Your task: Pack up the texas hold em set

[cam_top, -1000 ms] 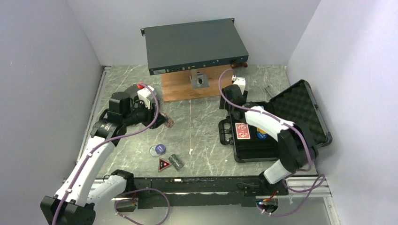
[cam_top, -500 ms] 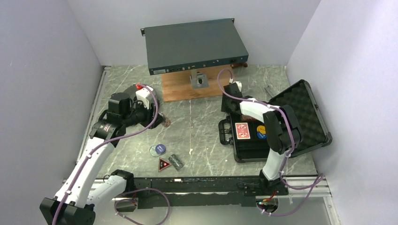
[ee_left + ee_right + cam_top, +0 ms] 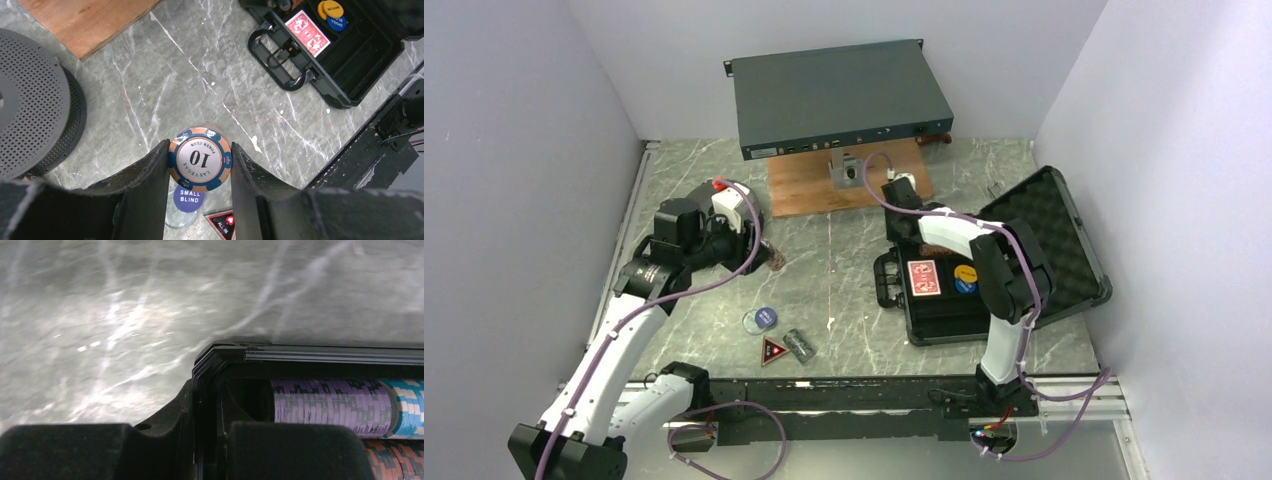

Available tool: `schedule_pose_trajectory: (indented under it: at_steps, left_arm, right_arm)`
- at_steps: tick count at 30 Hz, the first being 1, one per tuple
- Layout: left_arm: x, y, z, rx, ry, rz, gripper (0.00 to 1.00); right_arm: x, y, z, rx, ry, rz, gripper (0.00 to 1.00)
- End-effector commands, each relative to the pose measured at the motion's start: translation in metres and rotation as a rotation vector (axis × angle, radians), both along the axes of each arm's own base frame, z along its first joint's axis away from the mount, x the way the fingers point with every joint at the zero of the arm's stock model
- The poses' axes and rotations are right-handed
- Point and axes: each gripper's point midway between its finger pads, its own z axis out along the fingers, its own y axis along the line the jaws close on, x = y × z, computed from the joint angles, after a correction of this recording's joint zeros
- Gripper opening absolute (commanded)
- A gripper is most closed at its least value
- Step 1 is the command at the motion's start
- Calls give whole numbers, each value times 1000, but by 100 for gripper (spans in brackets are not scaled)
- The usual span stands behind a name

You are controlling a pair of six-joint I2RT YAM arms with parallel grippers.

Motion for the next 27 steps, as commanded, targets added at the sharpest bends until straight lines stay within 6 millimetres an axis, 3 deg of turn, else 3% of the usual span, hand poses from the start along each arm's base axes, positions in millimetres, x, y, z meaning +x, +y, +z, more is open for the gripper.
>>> schedule_pose_trajectory:
  at_steps: [1,6,13,18,24,25,27]
  left_arm:
    - [8,-1,50,-43,-167,2,0]
    - [9,2,51,-37,-181,22,0]
    - [10,8,54,-35,-197,52,0]
    - [12,10,54,-36,-191,60,0]
    - [11,11,56,-37,-200,64,0]
    - [11,11,55,-37,-199,64,0]
    - [11,10,56,-39,-200,59,0]
  right_arm:
    - [-10,121,24,187,-64,305,0]
    - [-21,190,31,201,-115,489,0]
    - [-49,261,47,223,-227,710,0]
    - [-62,275,55,264,-251,761,0]
    - [-83,270,59,284,-253,849,0]
    - [-84,267,58,276,-251,853,1]
    - [-87,262,58,261,-244,856,13]
